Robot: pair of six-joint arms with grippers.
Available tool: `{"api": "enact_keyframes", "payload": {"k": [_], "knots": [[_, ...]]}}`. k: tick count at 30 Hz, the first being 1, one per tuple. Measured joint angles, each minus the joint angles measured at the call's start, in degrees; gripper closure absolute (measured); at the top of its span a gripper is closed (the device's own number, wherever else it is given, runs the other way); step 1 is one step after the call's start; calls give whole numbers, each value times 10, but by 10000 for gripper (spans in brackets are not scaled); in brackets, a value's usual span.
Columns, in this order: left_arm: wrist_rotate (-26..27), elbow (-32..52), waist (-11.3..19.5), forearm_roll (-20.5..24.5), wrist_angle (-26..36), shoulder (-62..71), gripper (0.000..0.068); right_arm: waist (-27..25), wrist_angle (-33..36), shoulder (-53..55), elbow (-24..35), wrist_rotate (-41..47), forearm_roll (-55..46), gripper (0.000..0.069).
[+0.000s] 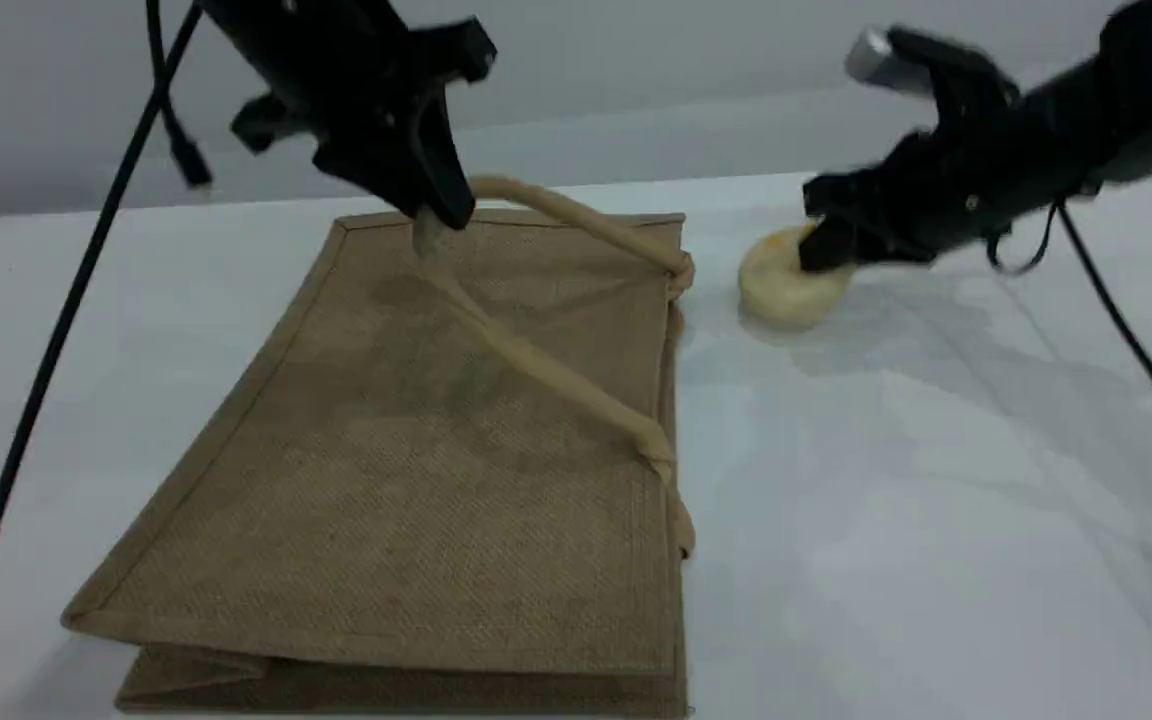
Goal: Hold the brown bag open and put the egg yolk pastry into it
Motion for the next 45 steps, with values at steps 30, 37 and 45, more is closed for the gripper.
{"api": "enact_keyframes", "payload": {"k": [30, 37, 45], "knots": [[145, -288, 0, -95, 165, -58, 596, -1, 177, -440, 159, 401, -433, 655], [145, -288, 0, -112, 164, -61, 596, 1, 220, -440, 159, 413, -440, 655], [129, -281, 0, -118, 164, -97, 596, 1, 215, -439, 159, 413, -439, 655]]}}
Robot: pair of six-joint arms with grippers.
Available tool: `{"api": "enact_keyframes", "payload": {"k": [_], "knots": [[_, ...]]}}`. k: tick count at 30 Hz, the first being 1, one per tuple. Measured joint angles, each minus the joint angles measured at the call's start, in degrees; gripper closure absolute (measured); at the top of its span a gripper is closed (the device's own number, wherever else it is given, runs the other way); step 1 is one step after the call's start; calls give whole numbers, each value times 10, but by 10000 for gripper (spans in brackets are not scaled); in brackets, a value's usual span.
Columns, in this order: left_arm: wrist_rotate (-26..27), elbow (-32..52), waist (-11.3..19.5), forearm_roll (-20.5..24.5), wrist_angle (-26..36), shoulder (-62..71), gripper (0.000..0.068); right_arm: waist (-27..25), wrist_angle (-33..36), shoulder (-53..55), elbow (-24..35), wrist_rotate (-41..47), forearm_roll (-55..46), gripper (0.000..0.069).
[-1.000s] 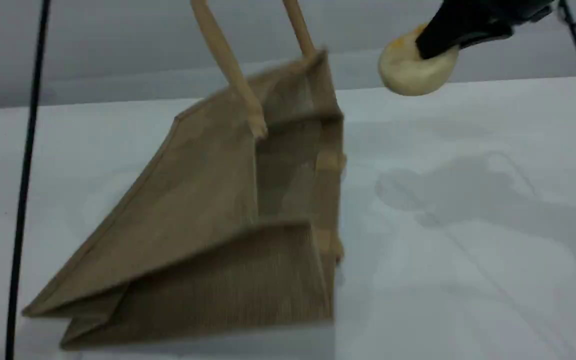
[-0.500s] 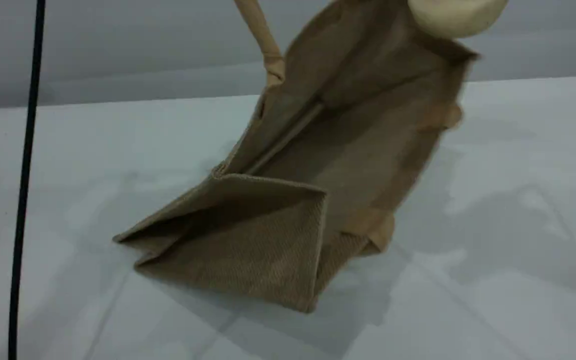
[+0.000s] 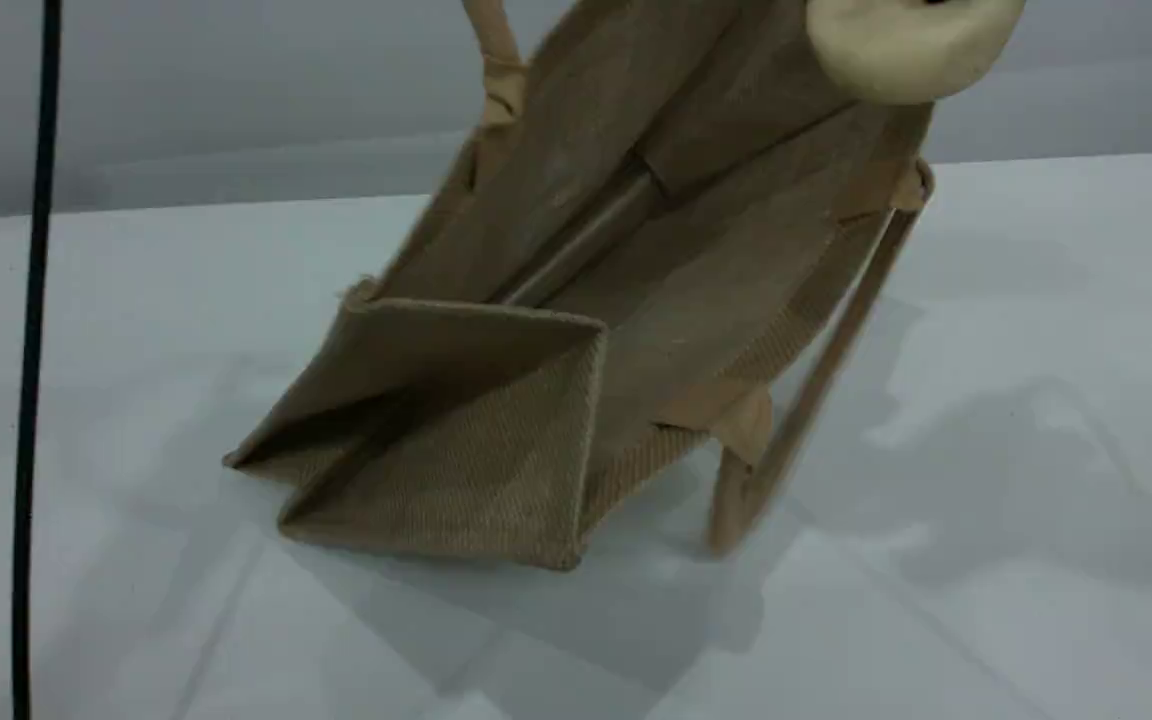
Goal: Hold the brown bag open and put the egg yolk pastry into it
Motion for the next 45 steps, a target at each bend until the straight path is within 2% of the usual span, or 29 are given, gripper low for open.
{"api": "enact_keyframes", "payload": {"k": [9, 16, 21, 29, 45], "knots": [[14, 116, 0, -2, -2, -66, 596, 0, 4, 0, -1, 0, 28, 655], [14, 120, 0, -2, 0, -82, 596, 1, 39, 0, -1, -2, 40, 655], [14, 120, 0, -1, 0, -82, 596, 42, 44, 0, -1, -2, 44, 655], [14, 120, 0, -1, 0, -81, 596, 149, -49, 9, 0, -2, 36, 656], [15, 120, 0, -1, 0, -83, 596, 186, -135, 134, 0, 0, 55, 656]]}}
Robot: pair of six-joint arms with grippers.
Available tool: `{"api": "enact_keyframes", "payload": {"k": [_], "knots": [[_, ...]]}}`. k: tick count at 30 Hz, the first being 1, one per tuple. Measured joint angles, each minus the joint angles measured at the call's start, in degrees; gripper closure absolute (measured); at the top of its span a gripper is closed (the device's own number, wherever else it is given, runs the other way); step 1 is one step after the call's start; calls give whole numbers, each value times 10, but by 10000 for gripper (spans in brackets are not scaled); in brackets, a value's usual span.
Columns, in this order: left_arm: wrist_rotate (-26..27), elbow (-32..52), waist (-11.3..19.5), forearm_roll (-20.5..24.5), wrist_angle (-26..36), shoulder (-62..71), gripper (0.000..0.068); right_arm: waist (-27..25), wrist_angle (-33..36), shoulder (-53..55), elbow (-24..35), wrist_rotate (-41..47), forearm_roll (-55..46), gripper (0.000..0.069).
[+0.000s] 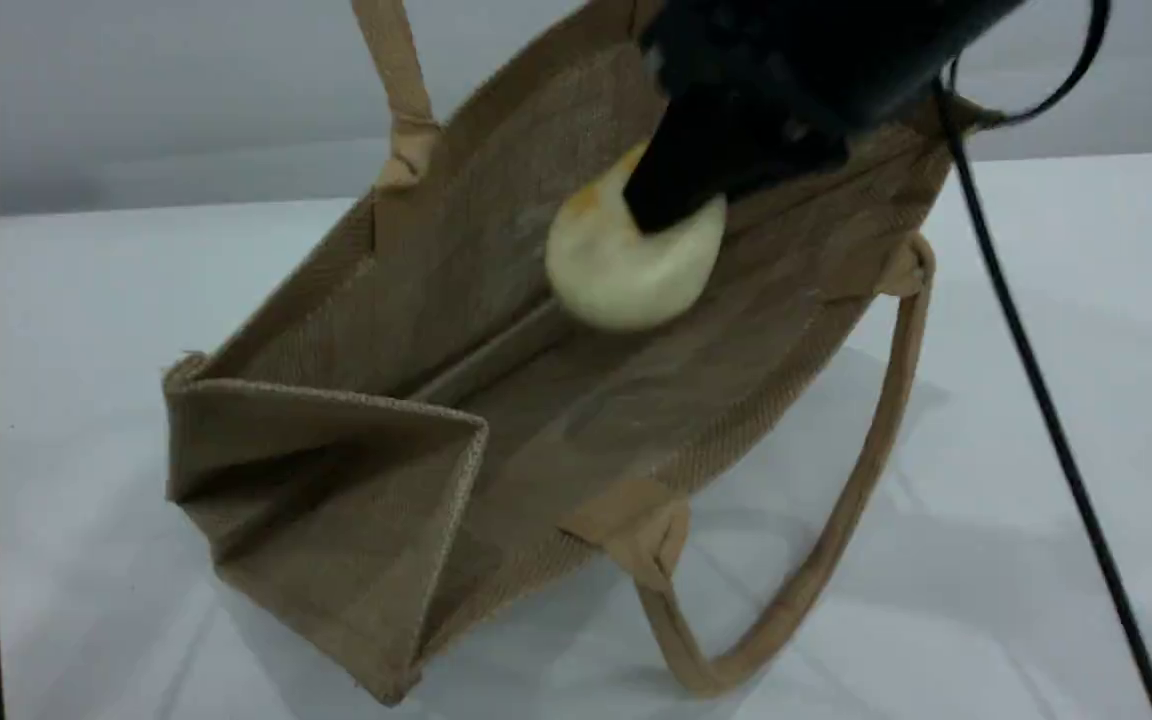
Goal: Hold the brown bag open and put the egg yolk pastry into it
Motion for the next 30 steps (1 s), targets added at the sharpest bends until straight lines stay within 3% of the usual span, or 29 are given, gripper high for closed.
{"api": "enact_keyframes", "payload": {"k": [14, 18, 25, 30], "knots": [[0, 0, 0, 0, 0, 0, 596, 3, 13, 52, -1, -38, 71, 631], [0, 0, 0, 0, 0, 0, 596, 3, 19, 52, -1, -42, 72, 561], [0, 0, 0, 0, 0, 0, 596, 3, 24, 44, -2, -47, 71, 350], [3, 0, 0, 1, 0, 0, 596, 2, 48, 8, -2, -47, 46, 316]]}}
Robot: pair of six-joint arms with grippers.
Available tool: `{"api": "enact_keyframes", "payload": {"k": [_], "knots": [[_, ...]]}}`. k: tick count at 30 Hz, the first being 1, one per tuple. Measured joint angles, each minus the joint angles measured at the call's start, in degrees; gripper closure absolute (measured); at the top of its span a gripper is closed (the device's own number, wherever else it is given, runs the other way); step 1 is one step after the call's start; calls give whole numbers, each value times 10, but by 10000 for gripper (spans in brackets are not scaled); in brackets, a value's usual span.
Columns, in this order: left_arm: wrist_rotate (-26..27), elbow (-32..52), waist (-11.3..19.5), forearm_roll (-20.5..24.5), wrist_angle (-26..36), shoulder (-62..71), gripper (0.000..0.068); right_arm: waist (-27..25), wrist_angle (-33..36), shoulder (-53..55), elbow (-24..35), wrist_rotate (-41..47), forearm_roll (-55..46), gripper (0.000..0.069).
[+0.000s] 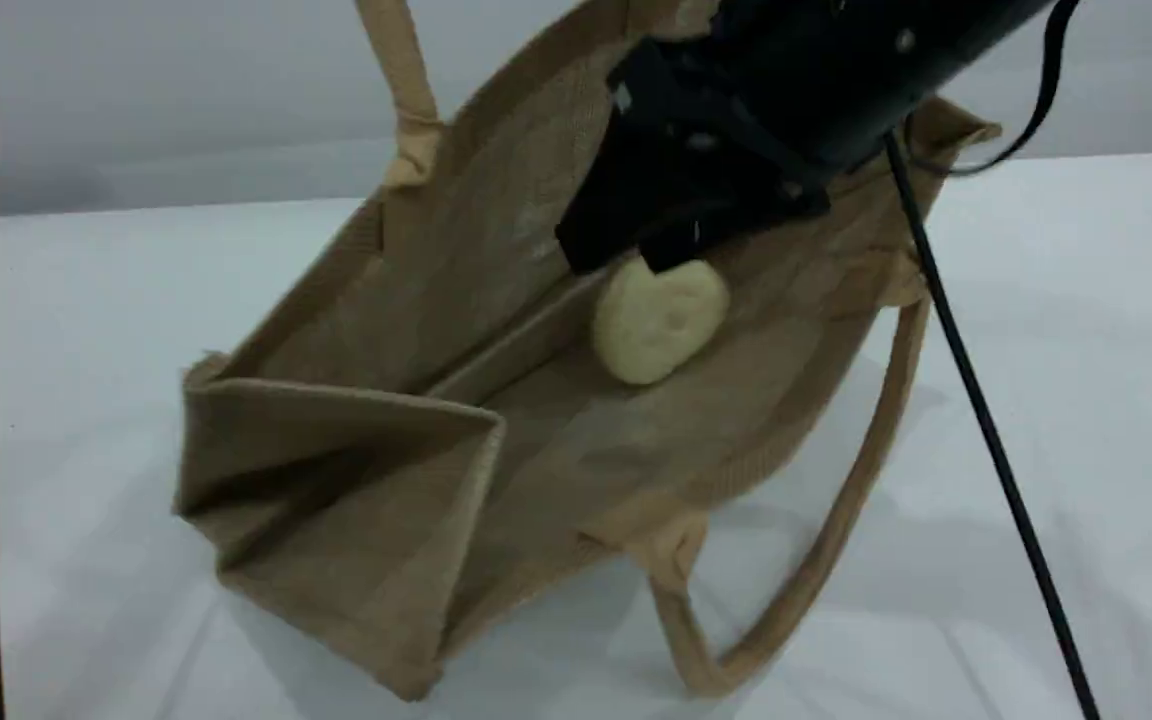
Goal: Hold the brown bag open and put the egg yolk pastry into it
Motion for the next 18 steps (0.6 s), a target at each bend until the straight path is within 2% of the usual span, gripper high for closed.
{"api": "enact_keyframes", "payload": {"k": [14, 18], "knots": [[12, 0, 1, 2, 0, -2, 596, -1, 0, -217, 0, 90, -160, 316], [15, 0, 1, 4, 0, -5, 596, -1, 0, -250, 0, 124, -197, 316]]}}
